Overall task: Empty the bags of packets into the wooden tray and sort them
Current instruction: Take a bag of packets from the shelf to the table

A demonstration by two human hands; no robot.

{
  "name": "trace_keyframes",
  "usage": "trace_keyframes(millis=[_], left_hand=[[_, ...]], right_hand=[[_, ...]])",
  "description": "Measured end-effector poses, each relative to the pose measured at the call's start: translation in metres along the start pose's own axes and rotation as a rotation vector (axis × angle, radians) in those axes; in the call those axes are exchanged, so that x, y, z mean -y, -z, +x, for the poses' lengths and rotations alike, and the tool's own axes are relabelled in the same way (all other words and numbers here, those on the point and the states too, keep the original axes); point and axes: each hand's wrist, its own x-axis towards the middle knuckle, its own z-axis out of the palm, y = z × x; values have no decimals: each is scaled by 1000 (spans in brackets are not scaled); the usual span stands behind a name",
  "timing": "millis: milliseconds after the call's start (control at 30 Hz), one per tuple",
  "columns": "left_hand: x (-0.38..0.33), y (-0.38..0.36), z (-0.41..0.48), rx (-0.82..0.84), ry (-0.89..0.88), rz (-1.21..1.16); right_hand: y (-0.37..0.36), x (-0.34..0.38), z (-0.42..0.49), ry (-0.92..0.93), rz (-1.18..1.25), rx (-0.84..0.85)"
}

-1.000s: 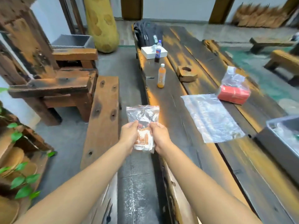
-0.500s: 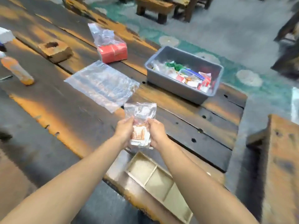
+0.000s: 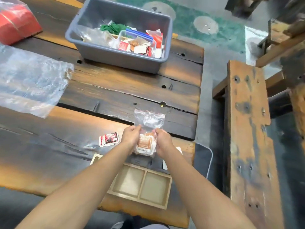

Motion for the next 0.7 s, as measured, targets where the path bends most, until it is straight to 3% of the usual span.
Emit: trace_keyframes(millis=[467, 700], left_hand=[[55, 8, 66, -109, -7, 189], [55, 10, 70, -168, 11, 211]], right_hand=[[-2, -41, 67, -117, 14, 22], [-1, -49, 78, -131, -114, 8]])
